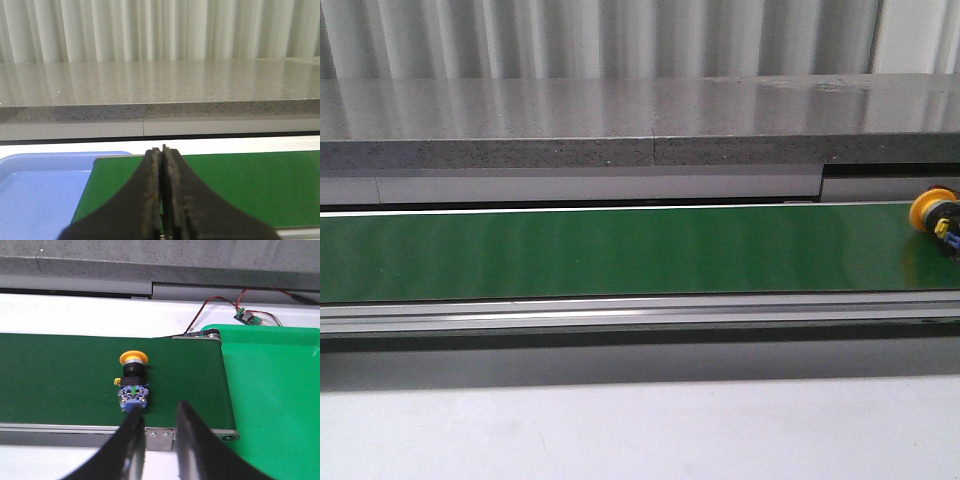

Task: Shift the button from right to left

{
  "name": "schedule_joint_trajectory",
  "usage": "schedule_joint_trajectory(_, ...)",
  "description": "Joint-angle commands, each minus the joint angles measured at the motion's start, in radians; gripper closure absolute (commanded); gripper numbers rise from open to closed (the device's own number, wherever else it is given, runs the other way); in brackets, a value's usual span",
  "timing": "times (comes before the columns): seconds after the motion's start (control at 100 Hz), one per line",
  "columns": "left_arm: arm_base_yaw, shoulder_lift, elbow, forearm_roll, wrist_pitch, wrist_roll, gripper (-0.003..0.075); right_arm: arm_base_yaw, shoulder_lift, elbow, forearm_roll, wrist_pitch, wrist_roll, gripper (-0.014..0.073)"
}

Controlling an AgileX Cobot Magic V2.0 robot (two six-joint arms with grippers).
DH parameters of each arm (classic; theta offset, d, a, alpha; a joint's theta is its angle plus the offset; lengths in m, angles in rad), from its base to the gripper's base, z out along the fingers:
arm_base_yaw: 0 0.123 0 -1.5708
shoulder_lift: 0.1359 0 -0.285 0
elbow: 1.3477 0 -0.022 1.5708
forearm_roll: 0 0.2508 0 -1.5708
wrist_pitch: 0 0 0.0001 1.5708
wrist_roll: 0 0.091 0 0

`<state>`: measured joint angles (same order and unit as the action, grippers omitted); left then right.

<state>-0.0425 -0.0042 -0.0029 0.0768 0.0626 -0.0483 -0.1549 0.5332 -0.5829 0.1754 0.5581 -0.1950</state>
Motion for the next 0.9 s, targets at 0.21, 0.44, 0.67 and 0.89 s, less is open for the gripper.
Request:
schedule_joint_trajectory(0.21, -0.008, -0.035, 0.026, -0.006, -0.085, -0.011, 0.0740, 0.002, -0.017, -0.021, 0.001, -0.065, -0.009, 0.0662)
schedule_joint_trajectory(0.44, -0.008, -0.035, 0.026, -0.006, -0.085, -0.011, 0.0740, 0.002, -0.017, -0.021, 0.001, -0.059, -0.009, 0.0662)
schedule_joint_trajectory(0.67, -0.008, -0.035, 0.026, -0.006, -0.085, -0.011, 0.0740, 0.002, -0.017, -0.021, 0.001, -0.058, -0.009, 0.0662)
schedule_joint_trajectory(0.89, -0.008, -0.035, 0.026, -0.006, -0.085, -0.011, 0.0740, 0.002, -0.017, -0.021, 0.001, -0.058, -0.009, 0.0662)
